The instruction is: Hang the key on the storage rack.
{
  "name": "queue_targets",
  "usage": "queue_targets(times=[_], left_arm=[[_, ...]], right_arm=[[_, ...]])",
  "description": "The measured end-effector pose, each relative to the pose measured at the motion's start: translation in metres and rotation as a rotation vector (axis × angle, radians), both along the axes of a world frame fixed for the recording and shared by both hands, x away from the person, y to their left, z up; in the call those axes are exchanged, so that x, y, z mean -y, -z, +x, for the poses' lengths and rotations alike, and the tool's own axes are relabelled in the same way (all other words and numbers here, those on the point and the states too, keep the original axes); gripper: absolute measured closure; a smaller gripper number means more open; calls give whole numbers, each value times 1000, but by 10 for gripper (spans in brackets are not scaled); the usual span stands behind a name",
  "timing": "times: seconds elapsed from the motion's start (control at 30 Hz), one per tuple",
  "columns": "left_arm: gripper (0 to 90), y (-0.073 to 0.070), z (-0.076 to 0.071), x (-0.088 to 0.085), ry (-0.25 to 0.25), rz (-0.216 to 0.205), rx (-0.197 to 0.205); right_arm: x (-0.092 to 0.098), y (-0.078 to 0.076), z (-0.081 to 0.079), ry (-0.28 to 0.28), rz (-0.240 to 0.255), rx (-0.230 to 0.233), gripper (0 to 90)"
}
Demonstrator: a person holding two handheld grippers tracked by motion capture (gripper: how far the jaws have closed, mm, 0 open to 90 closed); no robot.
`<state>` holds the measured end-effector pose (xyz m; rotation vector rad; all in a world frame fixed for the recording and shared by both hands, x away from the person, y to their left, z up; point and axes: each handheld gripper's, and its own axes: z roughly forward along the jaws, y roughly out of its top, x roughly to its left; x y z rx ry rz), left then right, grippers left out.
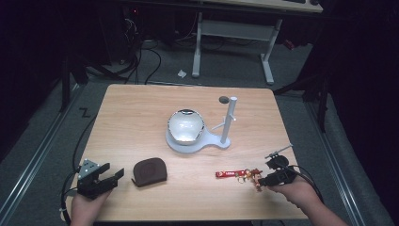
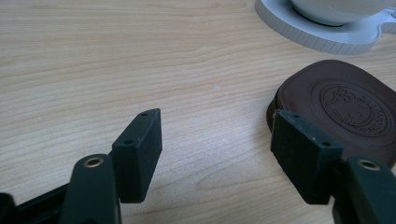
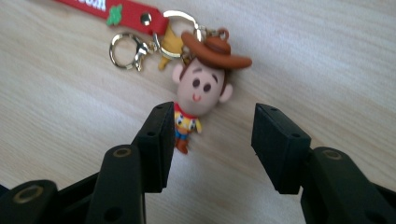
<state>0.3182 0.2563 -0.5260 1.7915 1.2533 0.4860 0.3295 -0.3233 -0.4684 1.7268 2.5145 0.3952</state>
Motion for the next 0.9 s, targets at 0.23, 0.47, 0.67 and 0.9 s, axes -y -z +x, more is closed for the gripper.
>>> queue_targets(times=[0.23,0.47,0.67,0.9], left_arm=[[343,0,0,-1,-1,-3,2],[344,0,0,-2,-1,-3,0],[344,0,-1,-2,1,0,-1],[345,0,-1,-2,1,0,-2]], right_arm=[[0,7,12,46,45,-31,518],[-4,17,17,50,40,-58,527],[-13,21,21,25,12,-55,586],[-19,20,21,-23,-41,-47,620]])
